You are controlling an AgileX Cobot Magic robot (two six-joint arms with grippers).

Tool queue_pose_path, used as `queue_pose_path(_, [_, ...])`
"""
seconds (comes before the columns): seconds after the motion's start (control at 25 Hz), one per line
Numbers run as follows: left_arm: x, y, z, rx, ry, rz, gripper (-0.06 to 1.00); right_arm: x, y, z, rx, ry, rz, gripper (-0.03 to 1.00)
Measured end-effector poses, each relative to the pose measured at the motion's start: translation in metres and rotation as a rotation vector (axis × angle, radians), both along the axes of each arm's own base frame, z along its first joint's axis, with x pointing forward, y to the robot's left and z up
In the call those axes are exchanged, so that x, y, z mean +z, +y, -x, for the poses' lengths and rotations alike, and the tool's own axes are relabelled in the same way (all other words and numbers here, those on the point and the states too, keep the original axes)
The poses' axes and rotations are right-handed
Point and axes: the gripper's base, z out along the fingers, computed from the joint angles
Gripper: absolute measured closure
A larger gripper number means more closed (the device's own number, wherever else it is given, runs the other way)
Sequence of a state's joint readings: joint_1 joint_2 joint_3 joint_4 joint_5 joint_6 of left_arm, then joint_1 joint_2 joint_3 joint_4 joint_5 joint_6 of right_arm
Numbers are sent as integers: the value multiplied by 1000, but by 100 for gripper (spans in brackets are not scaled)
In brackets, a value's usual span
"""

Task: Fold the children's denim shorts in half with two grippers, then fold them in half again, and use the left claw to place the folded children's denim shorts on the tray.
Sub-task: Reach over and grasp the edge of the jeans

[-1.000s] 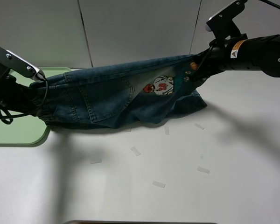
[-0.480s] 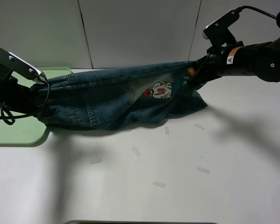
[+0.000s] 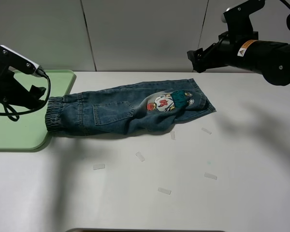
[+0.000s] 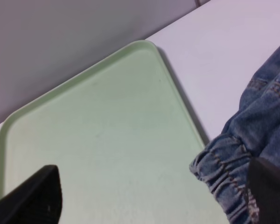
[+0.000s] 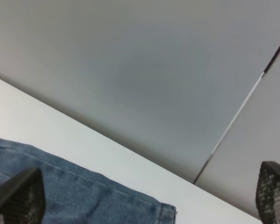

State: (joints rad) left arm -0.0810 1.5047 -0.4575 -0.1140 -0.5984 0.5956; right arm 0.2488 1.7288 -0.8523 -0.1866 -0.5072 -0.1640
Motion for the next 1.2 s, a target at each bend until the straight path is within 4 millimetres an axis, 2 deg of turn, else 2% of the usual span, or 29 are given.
queue_pose_path(0.28, [0, 0, 0, 9, -5, 23, 16, -1, -2, 0, -19, 4, 10, 27])
queue_pose_path(0.52, [7, 0, 2, 54, -25, 148, 16, -2, -4, 2, -36, 60, 22, 27])
queue_pose_path(0.64, [28, 1, 7, 78, -105, 249, 16, 7, -5, 5, -42, 46, 14, 27])
queue_pose_path(0.68, [45, 1, 13, 81, -176, 296, 16, 14, -6, 7, -45, 28, 6, 27])
queue_pose_path(0.84, [81, 3, 32, 65, -321, 344, 16, 46, -10, 18, -61, -37, -28, 27])
queue_pose_path(1.04, [120, 5, 66, 39, -444, 373, 16, 82, -16, 38, -72, -85, -47, 27])
queue_pose_path(1.12, [131, 5, 81, 29, -466, 380, 16, 106, -20, 54, -77, -118, -59, 27])
queue_pose_path(1.2, [142, 6, 100, 17, -487, 387, 16, 112, -22, 59, -78, -125, -61, 27])
